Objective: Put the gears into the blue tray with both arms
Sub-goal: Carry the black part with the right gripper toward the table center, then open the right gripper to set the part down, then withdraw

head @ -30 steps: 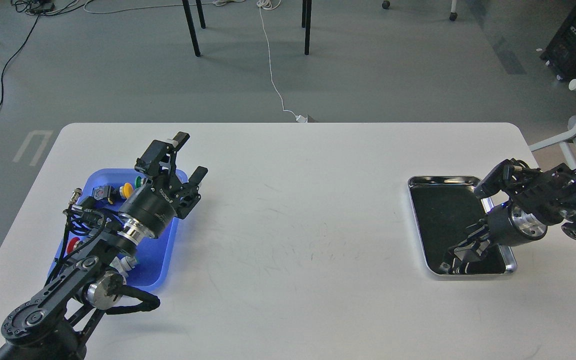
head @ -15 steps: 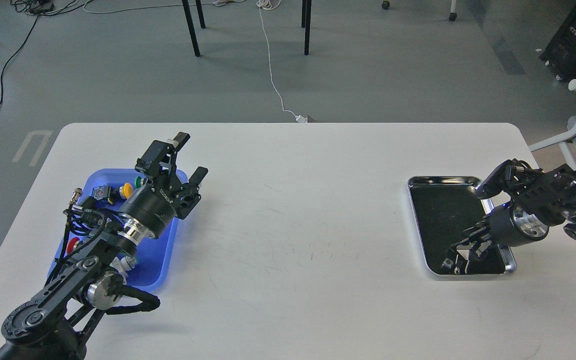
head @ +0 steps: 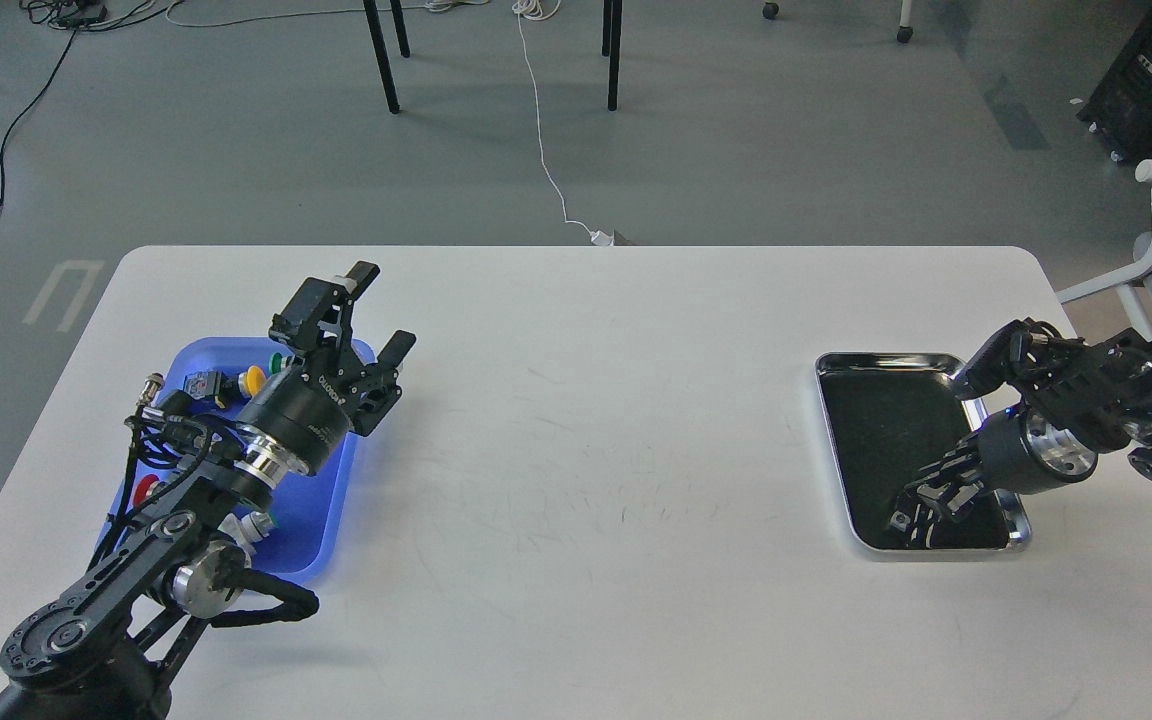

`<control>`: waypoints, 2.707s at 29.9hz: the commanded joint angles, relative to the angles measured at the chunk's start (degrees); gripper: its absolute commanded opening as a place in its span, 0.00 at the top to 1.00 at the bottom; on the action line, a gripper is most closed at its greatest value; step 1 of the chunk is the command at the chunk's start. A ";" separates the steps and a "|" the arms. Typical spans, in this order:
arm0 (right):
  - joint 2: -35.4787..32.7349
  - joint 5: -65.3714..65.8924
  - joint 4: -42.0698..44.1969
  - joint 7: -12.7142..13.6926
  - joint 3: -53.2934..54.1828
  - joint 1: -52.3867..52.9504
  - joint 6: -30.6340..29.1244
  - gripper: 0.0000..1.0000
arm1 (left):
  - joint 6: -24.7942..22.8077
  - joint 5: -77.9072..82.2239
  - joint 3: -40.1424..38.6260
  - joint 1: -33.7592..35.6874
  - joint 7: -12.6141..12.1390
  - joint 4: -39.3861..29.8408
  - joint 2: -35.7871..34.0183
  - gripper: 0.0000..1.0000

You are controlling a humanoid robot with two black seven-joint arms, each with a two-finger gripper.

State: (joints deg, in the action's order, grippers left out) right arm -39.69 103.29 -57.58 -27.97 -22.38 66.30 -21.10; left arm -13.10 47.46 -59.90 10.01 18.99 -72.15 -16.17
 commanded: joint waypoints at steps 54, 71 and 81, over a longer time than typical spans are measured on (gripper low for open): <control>34.07 -13.73 4.93 -0.03 -8.12 7.79 14.16 0.81 | -0.26 -0.09 -1.63 -1.57 -0.09 -3.00 0.27 0.02; 33.19 -21.63 5.28 -0.03 -7.25 7.88 17.14 0.05 | -0.35 -0.09 -1.63 -1.75 0.17 -3.00 0.18 0.02; 19.93 -42.79 3.44 -0.03 5.93 5.17 17.32 0.03 | -0.26 -0.09 -1.45 -1.75 0.43 -2.91 0.26 0.02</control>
State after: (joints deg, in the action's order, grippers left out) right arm -15.40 68.20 -53.14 -28.00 -20.86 73.86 -3.63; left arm -13.46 47.39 -61.46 8.26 19.38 -75.15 -16.00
